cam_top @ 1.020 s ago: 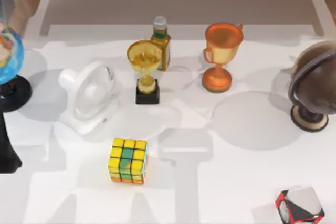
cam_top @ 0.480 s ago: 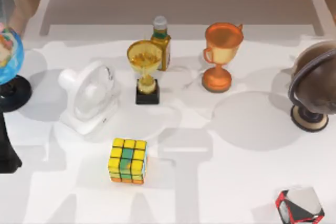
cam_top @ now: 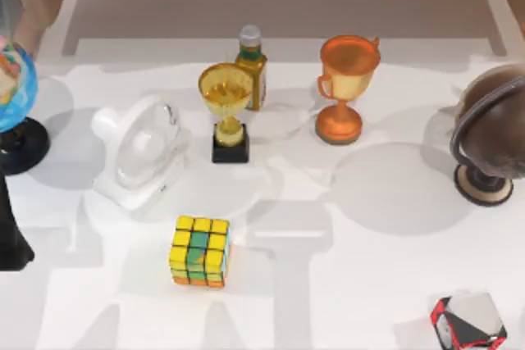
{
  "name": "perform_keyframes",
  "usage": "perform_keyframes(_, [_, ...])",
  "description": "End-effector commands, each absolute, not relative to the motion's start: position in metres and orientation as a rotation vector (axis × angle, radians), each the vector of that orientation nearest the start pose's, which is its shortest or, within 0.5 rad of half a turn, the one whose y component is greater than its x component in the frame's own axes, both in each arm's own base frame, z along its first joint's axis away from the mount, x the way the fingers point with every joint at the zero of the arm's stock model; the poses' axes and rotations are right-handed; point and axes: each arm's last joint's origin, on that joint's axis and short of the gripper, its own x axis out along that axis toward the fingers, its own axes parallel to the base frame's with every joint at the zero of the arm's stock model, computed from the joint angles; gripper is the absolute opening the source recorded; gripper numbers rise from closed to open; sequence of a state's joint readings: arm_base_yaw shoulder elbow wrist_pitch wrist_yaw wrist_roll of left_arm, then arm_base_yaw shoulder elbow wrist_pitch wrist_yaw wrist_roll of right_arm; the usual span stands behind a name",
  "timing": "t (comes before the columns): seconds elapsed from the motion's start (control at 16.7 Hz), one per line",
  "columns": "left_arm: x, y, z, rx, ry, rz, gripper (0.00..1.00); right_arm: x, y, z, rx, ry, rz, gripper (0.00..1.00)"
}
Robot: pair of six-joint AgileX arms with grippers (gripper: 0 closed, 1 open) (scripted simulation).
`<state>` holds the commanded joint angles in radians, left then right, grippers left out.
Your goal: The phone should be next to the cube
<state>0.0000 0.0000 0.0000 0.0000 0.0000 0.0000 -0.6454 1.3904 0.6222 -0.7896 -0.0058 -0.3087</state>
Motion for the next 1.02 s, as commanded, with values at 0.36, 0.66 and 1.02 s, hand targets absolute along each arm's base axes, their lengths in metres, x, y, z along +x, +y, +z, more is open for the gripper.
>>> perform_keyframes(0.36, [0.106,-0.001,0.16,0.0,0.0,0.0,1.0,0.19,-0.107,0.183,0.166,1.404,-0.295,0.0])
perform_keyframes(0.66, [0.106,-0.001,0.16,0.0,0.0,0.0,1.0,0.229,-0.063,0.246,0.088,1.254,-0.258,0.0])
perform_keyframes(1.02, [0.106,-0.001,0.16,0.0,0.0,0.0,1.0,0.257,0.023,0.299,0.069,1.174,-0.131,0.0])
